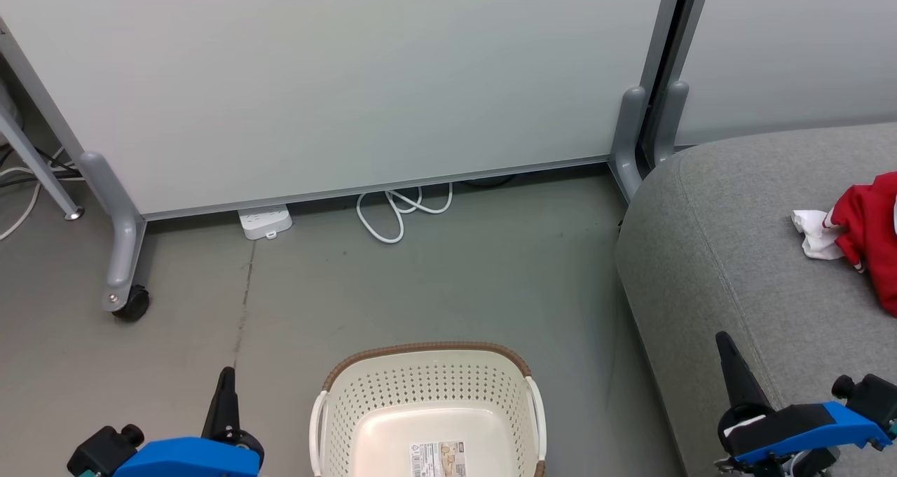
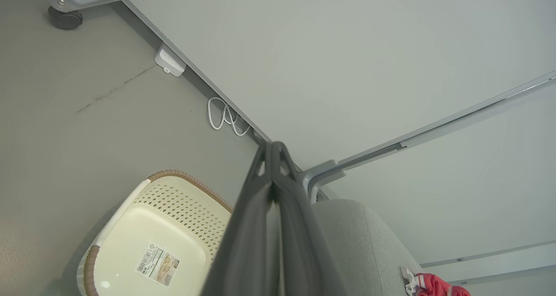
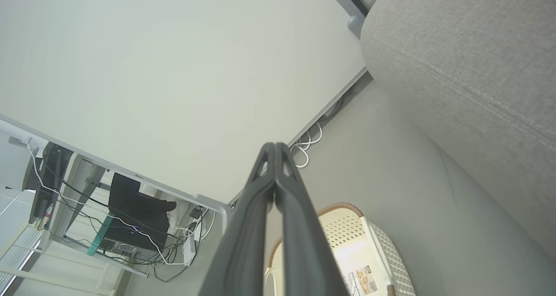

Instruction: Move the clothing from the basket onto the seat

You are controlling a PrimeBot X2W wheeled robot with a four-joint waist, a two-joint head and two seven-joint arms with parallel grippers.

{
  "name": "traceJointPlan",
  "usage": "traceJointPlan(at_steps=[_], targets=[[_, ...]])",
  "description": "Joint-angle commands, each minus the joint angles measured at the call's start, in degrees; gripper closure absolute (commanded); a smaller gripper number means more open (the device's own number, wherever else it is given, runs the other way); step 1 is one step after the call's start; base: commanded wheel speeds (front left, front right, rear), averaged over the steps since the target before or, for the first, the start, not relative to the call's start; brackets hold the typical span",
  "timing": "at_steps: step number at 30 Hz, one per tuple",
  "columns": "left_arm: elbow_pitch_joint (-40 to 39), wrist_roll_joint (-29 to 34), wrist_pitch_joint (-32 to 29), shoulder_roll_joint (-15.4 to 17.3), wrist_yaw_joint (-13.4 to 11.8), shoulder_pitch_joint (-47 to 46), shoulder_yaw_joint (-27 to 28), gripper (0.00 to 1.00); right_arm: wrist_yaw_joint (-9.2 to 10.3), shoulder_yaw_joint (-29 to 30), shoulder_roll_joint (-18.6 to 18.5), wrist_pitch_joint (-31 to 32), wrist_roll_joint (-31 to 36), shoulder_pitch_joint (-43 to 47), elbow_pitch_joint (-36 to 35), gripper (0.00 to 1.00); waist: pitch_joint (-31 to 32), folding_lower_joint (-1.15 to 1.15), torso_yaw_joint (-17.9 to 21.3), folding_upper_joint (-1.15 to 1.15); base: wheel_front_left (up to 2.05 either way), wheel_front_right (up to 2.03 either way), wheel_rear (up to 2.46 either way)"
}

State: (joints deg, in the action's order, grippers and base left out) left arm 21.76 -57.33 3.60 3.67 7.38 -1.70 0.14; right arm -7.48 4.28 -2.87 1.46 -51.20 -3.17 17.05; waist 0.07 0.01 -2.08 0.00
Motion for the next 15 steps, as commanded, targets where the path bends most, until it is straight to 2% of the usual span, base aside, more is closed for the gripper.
traceJointPlan(at_steps=[1, 15], targets=[[-1.06, -1.41, -0.39, 0.14, 0.08, -1.82, 0.63, 1.00, -0.02, 0.25, -0.09, 0.22, -1.74, -1.41, -0.98, 1.00, 0.00, 0.00, 0.03, 0.00, 0.00, 0.00, 0.00], [-2.71, -9.40, -2.73, -0.07, 0.10, -2.58, 2.08, 1.00, -0.02, 0.75, -0.08, 1.42, -11.17, -1.98, -1.51, 1.00, -0.05, 0.00, 0.40, 0.00, 0.00, 0.00, 0.00]])
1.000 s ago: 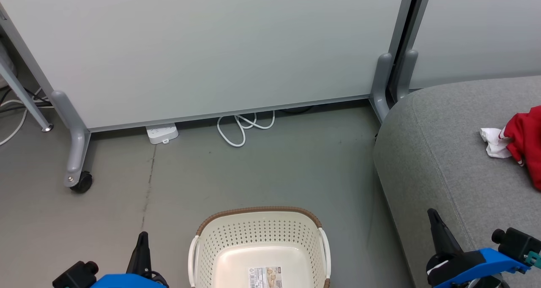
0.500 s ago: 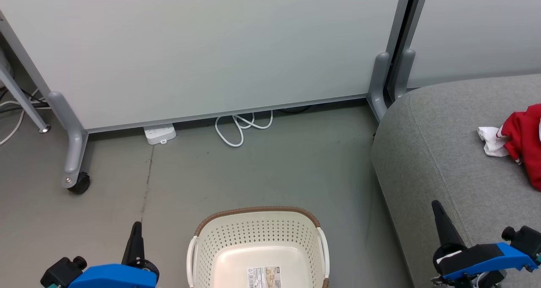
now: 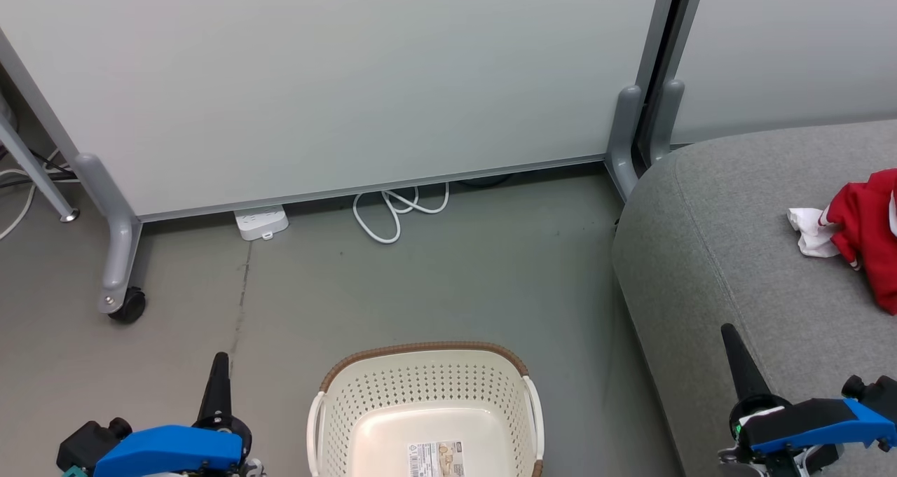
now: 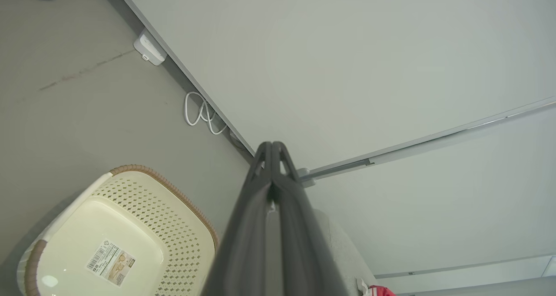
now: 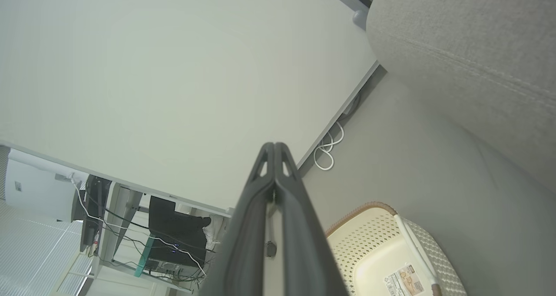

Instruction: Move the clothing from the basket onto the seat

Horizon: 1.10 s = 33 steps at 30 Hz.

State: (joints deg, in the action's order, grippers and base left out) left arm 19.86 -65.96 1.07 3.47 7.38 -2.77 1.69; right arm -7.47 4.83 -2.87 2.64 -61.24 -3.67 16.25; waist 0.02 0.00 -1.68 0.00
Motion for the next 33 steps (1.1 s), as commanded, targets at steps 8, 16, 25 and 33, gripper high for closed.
traceJointPlan(at_steps=[8, 16, 25, 33], targets=[[-1.65, -4.90, -1.47, 0.02, 0.11, -1.85, 1.19, 1.00, -0.03, 0.45, -0.07, 0.81, -5.89, -1.62, -1.01, 1.00, -0.03, 0.00, 0.22, 0.00, 0.00, 0.00, 0.00], [-2.46, -8.76, -2.57, -0.09, 0.13, -2.27, 1.94, 1.00, -0.03, 0.68, -0.06, 1.39, -10.42, -1.90, -1.27, 1.00, -0.05, 0.00, 0.44, 0.00, 0.00, 0.00, 0.00], [-3.28, -12.78, -3.73, -0.22, 0.14, -2.68, 2.65, 1.00, -0.03, 0.93, -0.05, 1.95, -15.17, -2.22, -1.55, 1.00, -0.08, 0.00, 0.68, 0.00, 0.00, 0.00, 0.00], [-3.96, -16.11, -4.69, -0.33, 0.15, -2.90, 3.16, 1.00, -0.04, 1.14, -0.04, 2.43, -19.06, -2.25, -1.75, 1.00, -0.11, 0.00, 0.89, 0.00, 0.00, 0.00, 0.00]])
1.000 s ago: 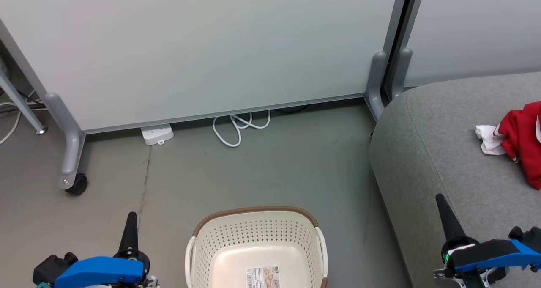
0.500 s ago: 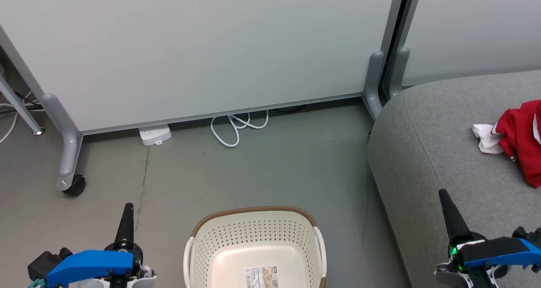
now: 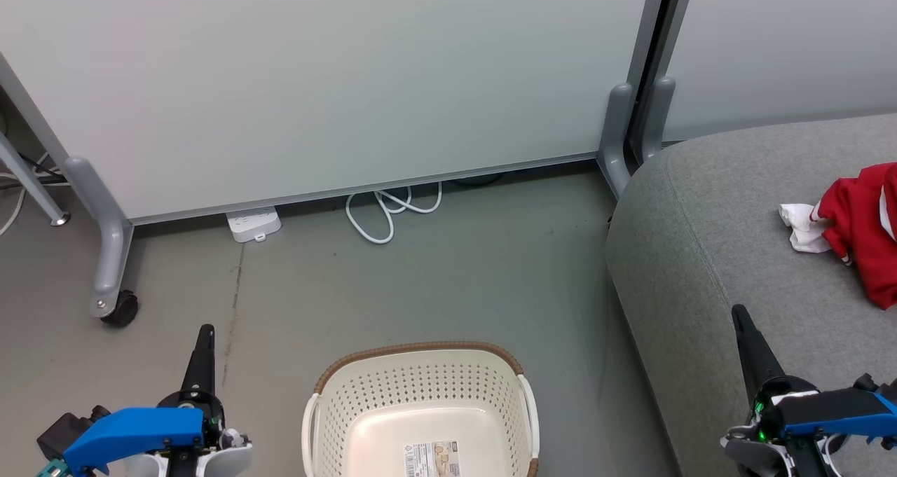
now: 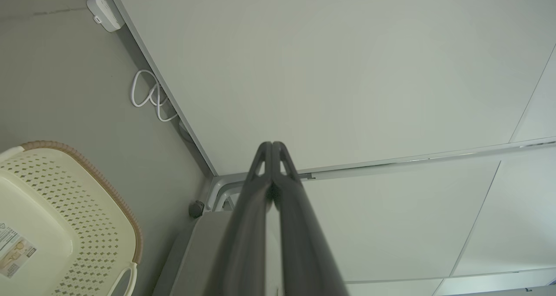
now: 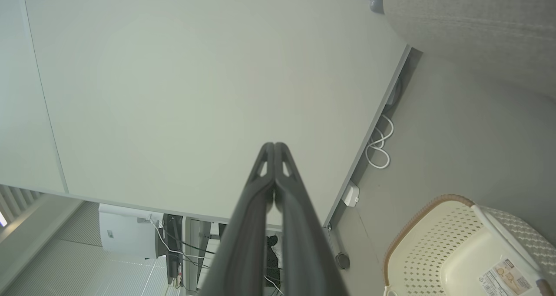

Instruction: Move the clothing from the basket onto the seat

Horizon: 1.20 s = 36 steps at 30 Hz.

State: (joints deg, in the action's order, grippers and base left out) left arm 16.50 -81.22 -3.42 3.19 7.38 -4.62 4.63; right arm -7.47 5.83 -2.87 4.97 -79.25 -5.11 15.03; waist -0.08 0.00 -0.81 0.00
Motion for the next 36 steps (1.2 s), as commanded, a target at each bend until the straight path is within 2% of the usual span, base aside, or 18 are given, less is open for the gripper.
traceJointPlan(at_steps=[1, 29, 36], targets=[[-0.69, -1.22, -0.38, -0.08, 0.16, -1.10, 0.30, 1.00, -0.04, 0.17, -0.04, 0.19, -1.49, -0.85, -0.57, 1.00, -0.01, 0.00, 0.04, 0.00, 0.00, 0.00, 0.00], [-2.71, -11.34, -3.30, -0.37, 0.20, -1.98, 2.07, 1.00, -0.04, 0.80, -0.01, 1.69, -13.31, -1.48, -1.15, 1.00, -0.09, 0.00, 0.79, 0.00, 0.00, 0.00, 0.00], [-2.68, -11.25, -3.35, -0.37, 0.20, -1.88, 2.07, 1.00, -0.04, 0.78, -0.01, 1.69, -13.22, -1.48, -1.13, 1.00, -0.10, 0.00, 0.81, 0.00, 0.00, 0.00, 0.00]])
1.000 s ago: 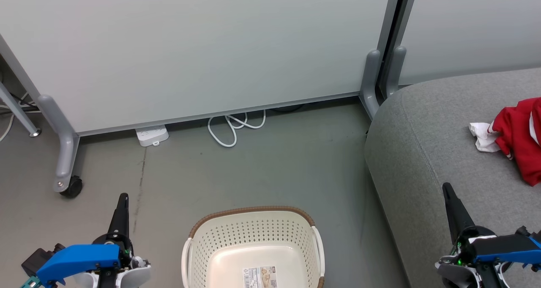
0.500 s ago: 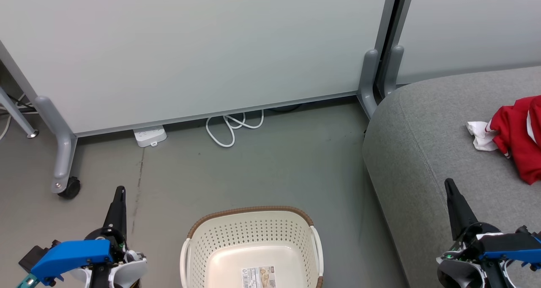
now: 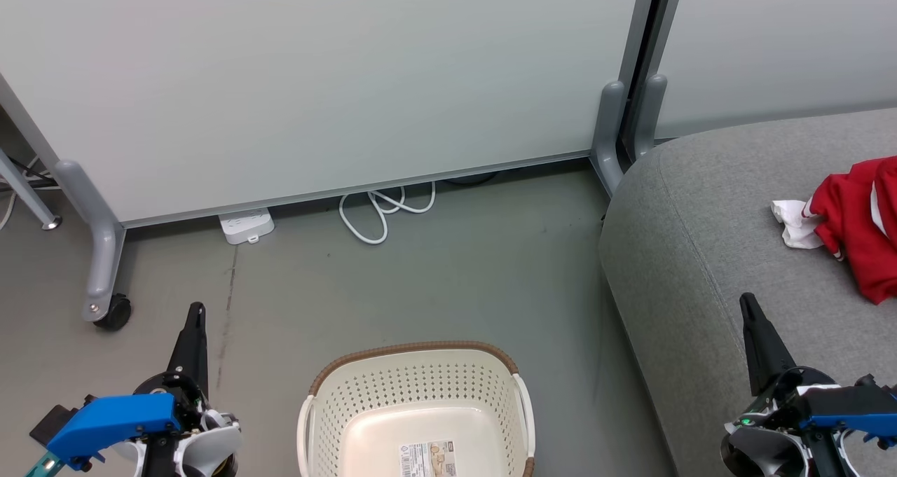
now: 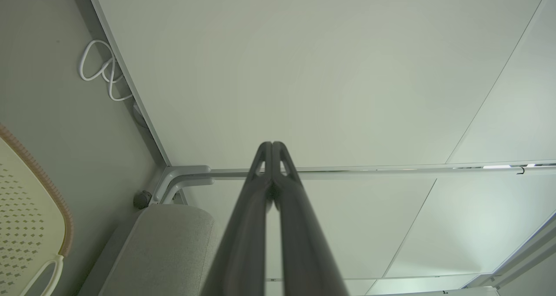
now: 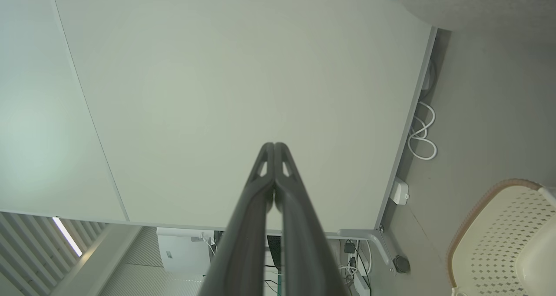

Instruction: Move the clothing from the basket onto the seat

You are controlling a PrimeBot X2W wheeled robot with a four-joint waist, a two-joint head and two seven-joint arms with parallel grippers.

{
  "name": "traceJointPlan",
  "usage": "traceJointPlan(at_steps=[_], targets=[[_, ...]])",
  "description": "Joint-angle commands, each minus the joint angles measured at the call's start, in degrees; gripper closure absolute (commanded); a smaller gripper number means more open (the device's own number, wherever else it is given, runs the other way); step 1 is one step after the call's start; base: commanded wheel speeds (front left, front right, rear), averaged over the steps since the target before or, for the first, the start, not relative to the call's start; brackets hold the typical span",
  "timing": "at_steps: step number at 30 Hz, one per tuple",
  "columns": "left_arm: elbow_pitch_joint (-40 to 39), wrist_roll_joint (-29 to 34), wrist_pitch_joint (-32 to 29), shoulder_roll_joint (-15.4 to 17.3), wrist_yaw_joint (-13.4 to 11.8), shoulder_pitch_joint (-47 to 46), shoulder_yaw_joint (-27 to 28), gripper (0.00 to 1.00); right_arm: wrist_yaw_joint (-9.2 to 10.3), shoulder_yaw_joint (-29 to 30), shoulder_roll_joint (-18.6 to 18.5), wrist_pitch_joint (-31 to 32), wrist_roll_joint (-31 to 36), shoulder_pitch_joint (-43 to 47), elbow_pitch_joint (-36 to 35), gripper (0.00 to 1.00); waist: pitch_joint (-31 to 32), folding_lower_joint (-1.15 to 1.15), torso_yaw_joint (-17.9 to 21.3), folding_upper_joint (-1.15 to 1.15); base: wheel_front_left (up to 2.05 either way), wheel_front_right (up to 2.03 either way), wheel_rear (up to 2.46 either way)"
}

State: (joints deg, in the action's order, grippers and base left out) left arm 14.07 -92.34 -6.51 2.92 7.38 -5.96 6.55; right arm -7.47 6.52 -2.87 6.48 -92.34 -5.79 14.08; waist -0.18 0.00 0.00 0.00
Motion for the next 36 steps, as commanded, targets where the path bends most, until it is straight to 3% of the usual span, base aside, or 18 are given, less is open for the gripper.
traceJointPlan(at_steps=[1, 36], targets=[[-0.26, -0.13, -0.26, -0.09, 0.20, -0.53, 0.15, 1.00, -0.04, 0.09, -0.01, 0.18, -0.14, -0.80, -0.17, 1.00, 0.00, 0.00, 0.00, 0.00, 0.00, 0.00, 0.00], [-0.26, -0.14, -0.25, -0.09, 0.20, -0.53, 0.12, 1.00, -0.04, 0.07, -0.01, 0.17, -0.15, -0.78, -0.18, 1.00, 0.00, 0.00, 0.00, 0.00, 0.00, 0.00, 0.00]])
